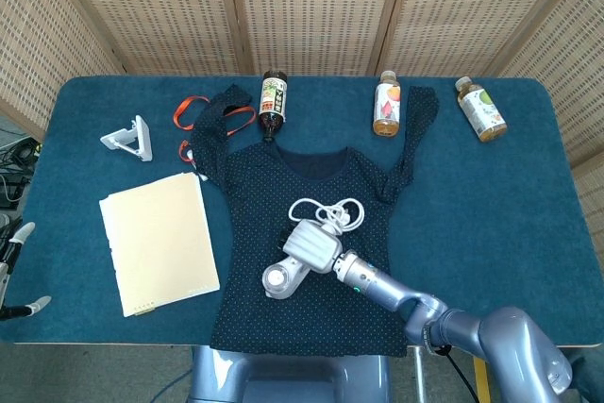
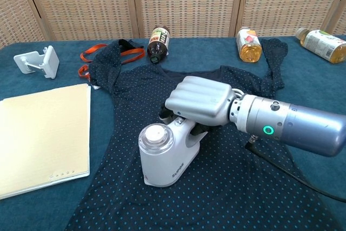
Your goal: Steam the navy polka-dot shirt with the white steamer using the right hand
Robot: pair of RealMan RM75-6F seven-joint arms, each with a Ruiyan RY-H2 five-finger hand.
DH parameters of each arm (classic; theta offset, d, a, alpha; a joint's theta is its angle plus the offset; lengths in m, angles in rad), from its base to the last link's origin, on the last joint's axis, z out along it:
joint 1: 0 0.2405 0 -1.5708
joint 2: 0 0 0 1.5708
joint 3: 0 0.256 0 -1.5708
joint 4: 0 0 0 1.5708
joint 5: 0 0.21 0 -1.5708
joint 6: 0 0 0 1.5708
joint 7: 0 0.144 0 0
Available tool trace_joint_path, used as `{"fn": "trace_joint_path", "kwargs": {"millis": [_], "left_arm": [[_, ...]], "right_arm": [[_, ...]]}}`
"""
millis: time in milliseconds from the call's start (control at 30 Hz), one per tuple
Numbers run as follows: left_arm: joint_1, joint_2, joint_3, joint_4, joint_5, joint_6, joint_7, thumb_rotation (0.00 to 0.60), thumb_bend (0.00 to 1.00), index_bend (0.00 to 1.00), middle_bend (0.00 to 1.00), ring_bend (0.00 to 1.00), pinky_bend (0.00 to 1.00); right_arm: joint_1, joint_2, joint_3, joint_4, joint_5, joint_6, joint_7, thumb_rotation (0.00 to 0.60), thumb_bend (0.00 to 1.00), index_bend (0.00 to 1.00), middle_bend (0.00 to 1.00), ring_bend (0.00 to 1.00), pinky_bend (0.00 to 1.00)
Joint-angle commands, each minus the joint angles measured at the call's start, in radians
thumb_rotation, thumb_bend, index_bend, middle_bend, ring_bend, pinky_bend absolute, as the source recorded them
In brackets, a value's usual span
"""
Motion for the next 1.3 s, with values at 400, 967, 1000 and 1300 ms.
{"fn": "trace_joint_path", "kwargs": {"millis": [400, 967, 1000, 1300], "left_arm": [[-0.002, -0.006, 0.003, 0.004, 0.001, 0.0, 0.011, 0.6, 0.0, 0.0, 0.0, 0.0, 0.0], [-0.012, -0.018, 0.007, -0.017, 0.009, -0.005, 0.059, 0.6, 0.0, 0.0, 0.0, 0.0, 0.0], [-0.013, -0.018, 0.008, -0.017, 0.01, -0.005, 0.06, 0.6, 0.0, 0.0, 0.0, 0.0, 0.0], [-0.013, -0.018, 0.009, -0.018, 0.011, -0.003, 0.059, 0.6, 0.0, 0.0, 0.0, 0.0, 0.0]], "right_arm": [[-0.085, 0.008, -0.078, 0.182, -0.004, 0.064, 0.124, 0.6, 1.0, 0.7, 0.57, 0.64, 0.89], [-0.193, 0.055, -0.107, 0.439, 0.041, 0.094, 0.311, 0.6, 1.0, 0.7, 0.57, 0.64, 0.89], [-0.193, 0.054, -0.107, 0.441, 0.041, 0.096, 0.316, 0.6, 1.0, 0.7, 0.57, 0.64, 0.89], [-0.162, 0.022, -0.119, 0.387, 0.001, 0.143, 0.303, 0.6, 1.0, 0.7, 0.57, 0.64, 0.89]]}}
